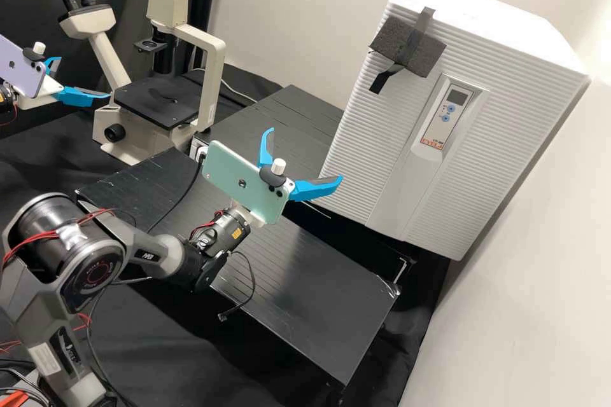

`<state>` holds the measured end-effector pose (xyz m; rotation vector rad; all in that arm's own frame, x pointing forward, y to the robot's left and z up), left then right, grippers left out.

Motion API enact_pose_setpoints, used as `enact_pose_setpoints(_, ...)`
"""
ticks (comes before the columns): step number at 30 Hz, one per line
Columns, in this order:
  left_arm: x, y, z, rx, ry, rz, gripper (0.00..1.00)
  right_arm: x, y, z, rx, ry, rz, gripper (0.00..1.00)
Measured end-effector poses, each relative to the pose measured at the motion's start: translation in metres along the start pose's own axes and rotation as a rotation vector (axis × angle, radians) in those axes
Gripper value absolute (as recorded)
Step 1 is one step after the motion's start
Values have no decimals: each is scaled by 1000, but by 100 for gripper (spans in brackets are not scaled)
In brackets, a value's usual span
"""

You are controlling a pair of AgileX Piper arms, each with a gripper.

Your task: Close the incubator door.

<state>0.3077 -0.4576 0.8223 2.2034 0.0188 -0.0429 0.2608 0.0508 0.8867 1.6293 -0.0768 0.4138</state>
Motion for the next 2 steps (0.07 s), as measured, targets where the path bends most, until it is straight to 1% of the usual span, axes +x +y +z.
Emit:
enact_pose_setpoints(1, 0, 0, 0, 0, 0, 0, 100, -5, 0, 1, 27, -5, -4, 100)
enact_pose_setpoints(2, 0, 0, 0, 0, 0, 0, 100, -8, 1, 2, 45, -11, -5, 100)
